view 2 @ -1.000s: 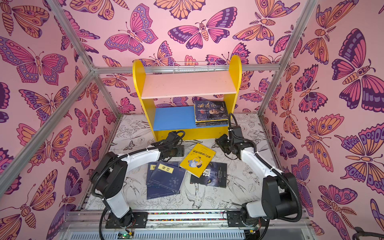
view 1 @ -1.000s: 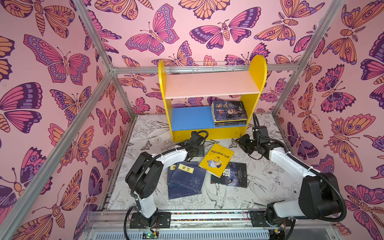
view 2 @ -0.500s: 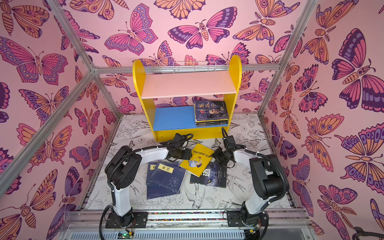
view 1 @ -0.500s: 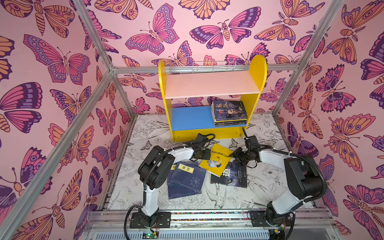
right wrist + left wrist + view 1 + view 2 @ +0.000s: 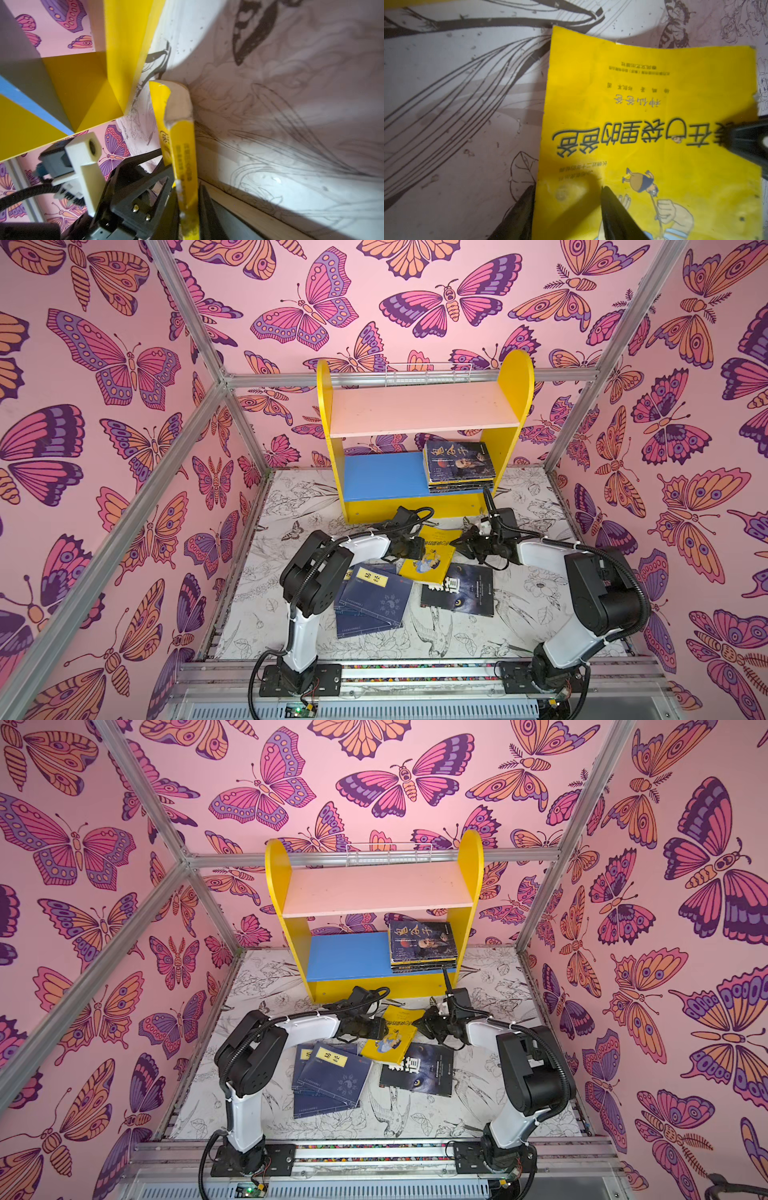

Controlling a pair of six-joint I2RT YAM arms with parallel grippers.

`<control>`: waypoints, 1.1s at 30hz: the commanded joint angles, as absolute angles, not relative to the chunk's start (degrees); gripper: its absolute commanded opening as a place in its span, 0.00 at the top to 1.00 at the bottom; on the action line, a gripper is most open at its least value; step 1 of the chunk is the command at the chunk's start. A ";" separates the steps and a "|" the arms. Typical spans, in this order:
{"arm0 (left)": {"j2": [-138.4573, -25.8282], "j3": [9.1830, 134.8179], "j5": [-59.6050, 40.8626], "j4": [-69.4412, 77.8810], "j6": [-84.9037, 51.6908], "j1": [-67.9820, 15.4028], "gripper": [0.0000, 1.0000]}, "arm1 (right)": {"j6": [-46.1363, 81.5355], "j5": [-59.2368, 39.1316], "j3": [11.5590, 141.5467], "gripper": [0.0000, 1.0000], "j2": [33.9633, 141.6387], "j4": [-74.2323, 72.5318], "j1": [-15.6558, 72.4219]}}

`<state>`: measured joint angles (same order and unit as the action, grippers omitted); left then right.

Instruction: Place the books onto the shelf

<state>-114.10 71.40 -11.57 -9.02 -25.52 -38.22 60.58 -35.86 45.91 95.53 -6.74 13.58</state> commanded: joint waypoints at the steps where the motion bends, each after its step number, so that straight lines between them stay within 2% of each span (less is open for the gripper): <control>1: -116.18 71.25 -15.10 -11.35 -24.43 -39.64 0.48 | 59.00 -42.88 48.30 0.89 93.87 -11.40 15.72; 3: -115.59 70.56 -15.53 -9.90 -24.52 -39.64 0.48 | 57.46 -43.86 49.78 0.88 94.16 -9.93 16.50; 6: -114.21 68.84 -16.18 -6.90 -24.78 -39.66 0.48 | 54.03 -44.12 52.56 0.81 94.76 -4.88 17.81; 15: -112.30 66.28 -17.88 -1.56 -25.66 -39.35 0.52 | 49.20 -44.69 56.28 0.77 96.00 3.51 18.72; 16: -111.94 65.85 -17.93 -0.87 -25.86 -39.21 0.52 | 48.77 -44.50 56.71 0.78 96.20 4.66 18.76; 21: -109.02 62.78 -17.32 3.10 -27.34 -38.26 0.52 | 47.61 -44.08 57.56 1.00 95.98 6.85 18.89; 26: -102.82 58.57 -12.08 5.66 -30.01 -36.24 0.46 | 45.82 -43.93 58.02 1.00 91.07 6.99 18.62; 28: -99.50 56.58 -7.10 5.51 -31.59 -35.55 0.42 | 46.12 -45.07 58.39 1.00 87.81 5.72 18.20; 33: -91.75 53.56 6.32 0.66 -36.06 -34.19 0.41 | 51.05 -47.75 60.19 1.00 82.23 -2.51 16.30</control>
